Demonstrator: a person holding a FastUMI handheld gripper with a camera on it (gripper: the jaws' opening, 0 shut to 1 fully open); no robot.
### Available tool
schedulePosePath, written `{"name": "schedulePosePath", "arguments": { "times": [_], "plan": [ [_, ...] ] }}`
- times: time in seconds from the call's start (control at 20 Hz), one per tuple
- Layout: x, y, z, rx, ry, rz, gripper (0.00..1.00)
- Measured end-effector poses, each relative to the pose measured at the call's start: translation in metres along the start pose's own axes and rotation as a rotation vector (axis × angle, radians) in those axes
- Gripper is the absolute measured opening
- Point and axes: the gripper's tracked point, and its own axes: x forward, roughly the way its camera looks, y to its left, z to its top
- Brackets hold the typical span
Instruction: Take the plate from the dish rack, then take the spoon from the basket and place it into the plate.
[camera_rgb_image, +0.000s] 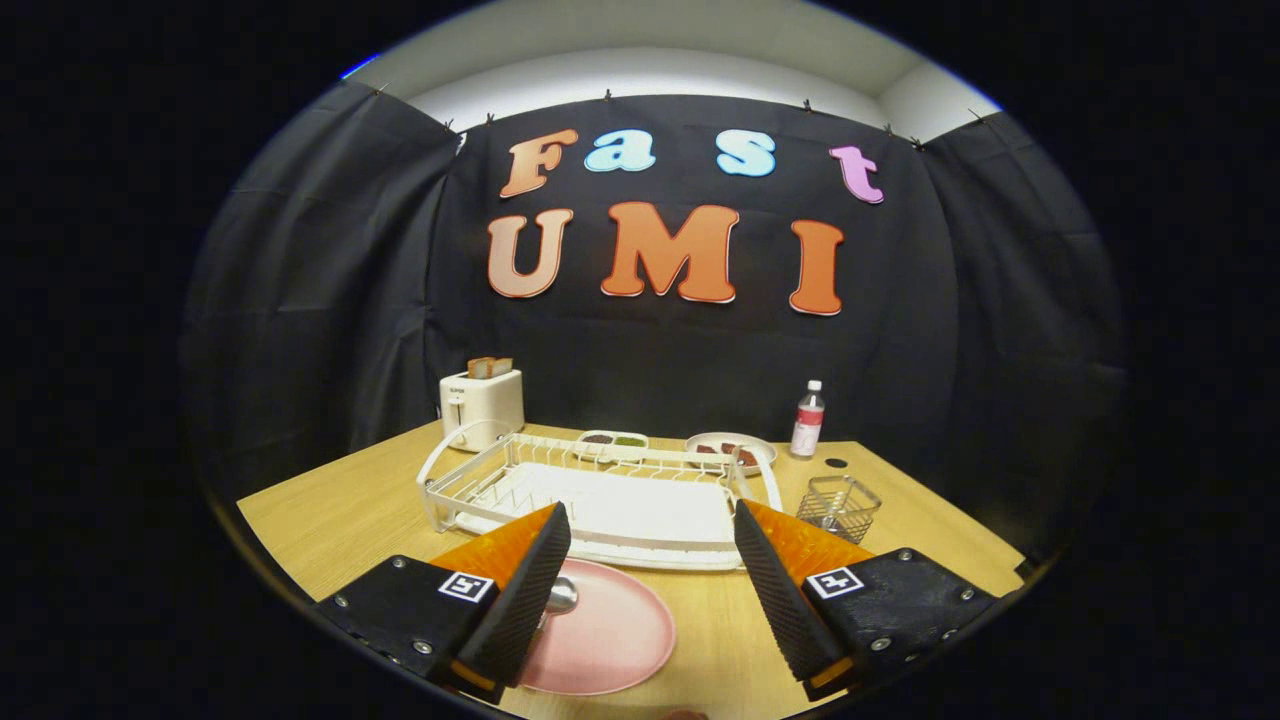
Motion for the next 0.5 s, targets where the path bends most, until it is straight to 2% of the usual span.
{"name": "schedulePosePath", "arguments": {
  "times": [0.5],
  "plan": [
    [-0.010,-0.082,0.051,0.036,-0.049,-0.060,0.98]
  ]
}}
